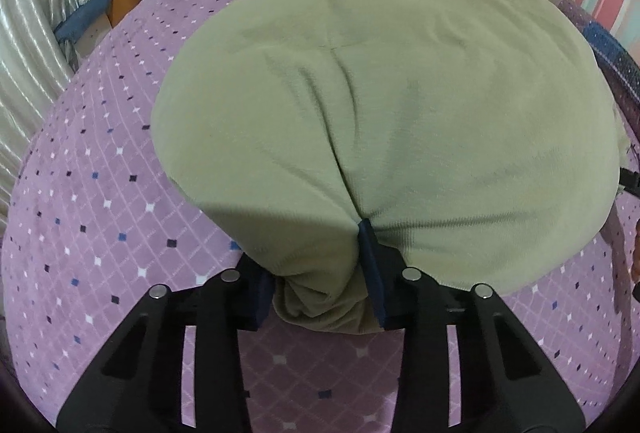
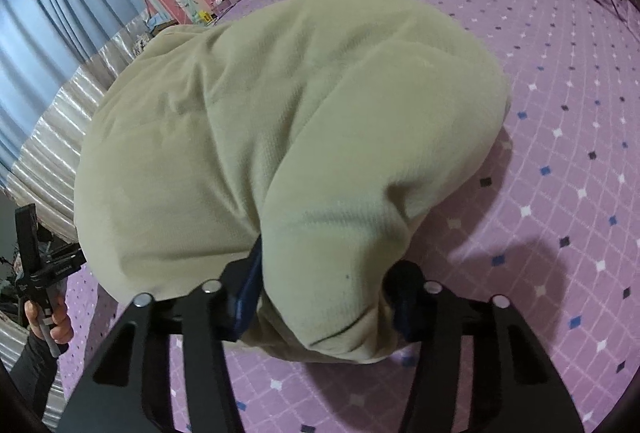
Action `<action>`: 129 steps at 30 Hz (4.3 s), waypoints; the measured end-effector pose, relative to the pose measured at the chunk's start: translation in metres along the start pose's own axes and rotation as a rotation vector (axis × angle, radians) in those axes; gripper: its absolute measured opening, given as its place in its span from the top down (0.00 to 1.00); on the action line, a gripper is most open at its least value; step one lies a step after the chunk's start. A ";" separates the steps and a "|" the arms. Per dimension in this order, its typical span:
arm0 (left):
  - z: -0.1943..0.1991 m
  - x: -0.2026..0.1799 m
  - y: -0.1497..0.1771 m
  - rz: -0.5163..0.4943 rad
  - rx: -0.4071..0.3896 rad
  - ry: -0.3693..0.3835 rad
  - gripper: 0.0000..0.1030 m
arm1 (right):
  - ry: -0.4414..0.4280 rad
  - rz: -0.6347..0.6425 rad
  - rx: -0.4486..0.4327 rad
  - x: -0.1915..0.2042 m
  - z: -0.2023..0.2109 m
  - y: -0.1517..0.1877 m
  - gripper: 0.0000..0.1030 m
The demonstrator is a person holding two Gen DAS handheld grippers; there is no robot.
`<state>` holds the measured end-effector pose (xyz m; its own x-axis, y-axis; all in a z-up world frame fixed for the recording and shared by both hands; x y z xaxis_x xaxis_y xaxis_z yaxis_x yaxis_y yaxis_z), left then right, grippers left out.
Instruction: Fold large clothes
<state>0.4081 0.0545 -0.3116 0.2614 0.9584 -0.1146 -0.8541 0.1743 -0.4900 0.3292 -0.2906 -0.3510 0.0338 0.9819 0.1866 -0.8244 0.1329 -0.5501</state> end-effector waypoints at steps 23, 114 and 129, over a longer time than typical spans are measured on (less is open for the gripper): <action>0.093 -0.064 0.028 -0.013 -0.078 -0.098 0.81 | 0.105 0.265 -0.232 0.076 0.143 0.001 0.71; 0.375 -0.177 0.201 0.164 -0.405 -0.127 0.03 | 0.327 0.105 -0.391 0.098 0.379 0.171 0.02; 0.403 -0.186 0.194 0.109 -0.418 -0.156 0.03 | 0.371 0.059 -0.418 0.099 0.399 0.163 0.02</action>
<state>0.0123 0.0007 -0.0369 0.0821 0.9942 -0.0690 -0.6098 -0.0047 -0.7926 -0.0275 -0.2259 -0.0976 0.2531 0.9610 -0.1114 -0.5391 0.0445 -0.8411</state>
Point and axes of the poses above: each gripper's, at about its wrist camera, not at the fingertips, and z roughly against the way its jaws point, x to its left, y to its underside, the point moved 9 cm from there along -z, roughly the way its jaws point, and after that the axes turned 6 degrees about y, right-handed, at the moved point
